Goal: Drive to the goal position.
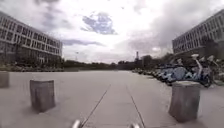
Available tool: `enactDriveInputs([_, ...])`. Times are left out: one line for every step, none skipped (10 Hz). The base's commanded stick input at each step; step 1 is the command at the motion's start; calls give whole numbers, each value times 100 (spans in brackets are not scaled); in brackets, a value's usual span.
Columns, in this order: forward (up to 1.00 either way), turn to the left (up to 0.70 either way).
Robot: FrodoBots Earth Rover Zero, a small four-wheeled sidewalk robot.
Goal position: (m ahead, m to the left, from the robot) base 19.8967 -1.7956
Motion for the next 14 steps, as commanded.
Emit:
enactDriveInputs([100,-2])
enactDriveInputs([100,0])
enactDriveInputs([100,0])
enactDriveInputs([100,0])
enactDriveInputs([100,0])
enactDriveInputs([100,0])
enactDriveInputs([100,0])
enactDriveInputs([100,0])
enactDriveInputs([100,0])
enactDriveInputs([100,0])
enactDriveInputs([100,0])
enactDriveInputs([100,0])
enactDriveInputs([100,-22])
enactDriveInputs([100,-25])
